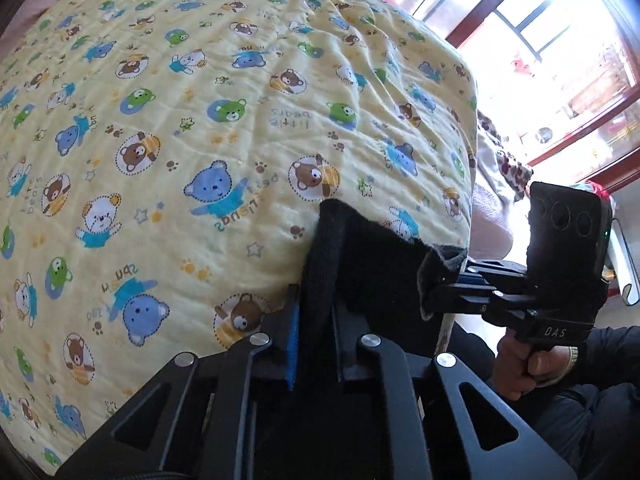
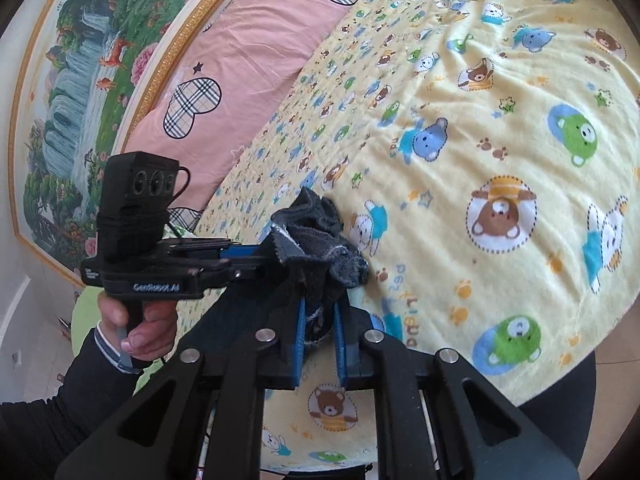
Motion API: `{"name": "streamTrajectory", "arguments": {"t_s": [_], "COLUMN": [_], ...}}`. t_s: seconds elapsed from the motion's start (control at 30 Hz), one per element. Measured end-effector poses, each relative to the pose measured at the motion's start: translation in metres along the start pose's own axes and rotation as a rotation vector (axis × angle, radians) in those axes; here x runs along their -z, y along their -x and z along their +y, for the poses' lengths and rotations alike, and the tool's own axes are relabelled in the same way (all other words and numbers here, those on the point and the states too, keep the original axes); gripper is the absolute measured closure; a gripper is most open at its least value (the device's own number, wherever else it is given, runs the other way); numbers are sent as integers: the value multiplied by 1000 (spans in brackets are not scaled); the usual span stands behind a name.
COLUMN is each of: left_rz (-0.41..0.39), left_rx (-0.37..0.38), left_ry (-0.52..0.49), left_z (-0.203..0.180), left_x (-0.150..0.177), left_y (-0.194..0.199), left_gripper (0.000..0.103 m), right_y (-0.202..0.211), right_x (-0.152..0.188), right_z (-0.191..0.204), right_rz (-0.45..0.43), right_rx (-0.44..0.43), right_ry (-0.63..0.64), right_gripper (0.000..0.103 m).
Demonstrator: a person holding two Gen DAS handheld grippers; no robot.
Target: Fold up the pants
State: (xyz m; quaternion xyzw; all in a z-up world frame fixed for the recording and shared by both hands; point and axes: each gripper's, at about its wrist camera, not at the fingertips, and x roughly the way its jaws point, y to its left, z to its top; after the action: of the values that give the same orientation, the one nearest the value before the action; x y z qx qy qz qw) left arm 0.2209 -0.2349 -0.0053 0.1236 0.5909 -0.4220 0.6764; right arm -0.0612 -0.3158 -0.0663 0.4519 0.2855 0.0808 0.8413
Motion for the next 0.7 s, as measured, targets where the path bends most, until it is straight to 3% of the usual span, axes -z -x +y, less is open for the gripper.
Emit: {"name": "streamTrajectory", "arguments": {"t_s": [0.23, 0.5, 0.7], "left_rz": [-68, -249, -363], "left_rx": [14, 48, 38], "left_ry": [-4, 12, 36], "left_z": [-5, -12, -13], "left_x": [9, 40, 76], "left_y": [12, 68, 112], "left_gripper": [94, 94, 94], "right_y": [5, 11, 2], "right_x": [2, 3, 3], "right_z": [10, 39, 78], "right_rz": [11, 8, 53], "right_rx": [-81, -238, -380], "right_ry": [14, 69, 157], "right_gripper": [89, 90, 90]}}
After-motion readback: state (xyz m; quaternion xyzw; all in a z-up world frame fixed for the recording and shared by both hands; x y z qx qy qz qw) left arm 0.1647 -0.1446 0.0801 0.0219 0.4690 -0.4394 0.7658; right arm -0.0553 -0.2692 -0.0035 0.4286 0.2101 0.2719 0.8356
